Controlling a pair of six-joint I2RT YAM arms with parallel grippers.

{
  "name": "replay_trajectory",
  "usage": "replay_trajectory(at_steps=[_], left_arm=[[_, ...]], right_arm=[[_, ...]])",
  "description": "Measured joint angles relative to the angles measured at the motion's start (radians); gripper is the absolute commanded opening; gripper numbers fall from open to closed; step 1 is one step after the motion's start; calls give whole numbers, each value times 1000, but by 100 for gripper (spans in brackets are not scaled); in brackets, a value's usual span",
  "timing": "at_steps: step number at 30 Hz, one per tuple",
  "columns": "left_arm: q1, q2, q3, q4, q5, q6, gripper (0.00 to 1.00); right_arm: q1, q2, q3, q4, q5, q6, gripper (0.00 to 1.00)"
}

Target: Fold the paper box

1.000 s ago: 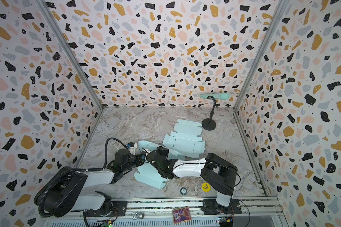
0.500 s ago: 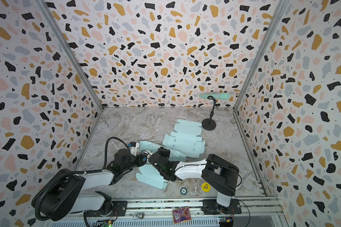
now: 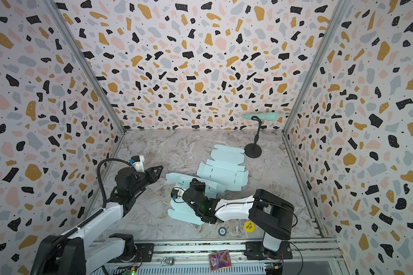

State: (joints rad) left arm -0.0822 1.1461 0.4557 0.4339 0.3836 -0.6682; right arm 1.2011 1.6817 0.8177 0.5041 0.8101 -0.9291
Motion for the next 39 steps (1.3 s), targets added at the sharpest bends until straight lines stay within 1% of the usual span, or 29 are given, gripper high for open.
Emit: replay_trajectory(at_steps=[3,6,9,12,16,22,26,30,34,39], left_arm=[[45,143,69,17,5,4,32],[55,268,105,26,16,14,31],[37,338,107,30,30,26,31],[-17,358,105,33,27,45,32],[-73,358,75,71,32,55,32],[-111,325,-21,95,35,54,32],[-140,257,-76,107,35,47,33],[-199,181,-119,122,31,45,33],[-231,130,-182,155,18,48,35],[-256,100,-270,198,0,56,39]], right_arm=[[6,-12,-12,6,-10,-22,0],[10,-15,-23,21,-18,-43,0],[11,-15,-27,34,-29,-63,0],[11,-15,-27,56,-39,-79,0],[11,-12,-28,85,-43,-101,0],[7,-6,-29,101,-55,-117,0],[3,-6,-29,103,-60,-124,0],[-5,-5,-29,110,-58,-127,0],[-8,-5,-39,113,-59,-130,0],[-8,-5,-61,129,-59,-138,0]])
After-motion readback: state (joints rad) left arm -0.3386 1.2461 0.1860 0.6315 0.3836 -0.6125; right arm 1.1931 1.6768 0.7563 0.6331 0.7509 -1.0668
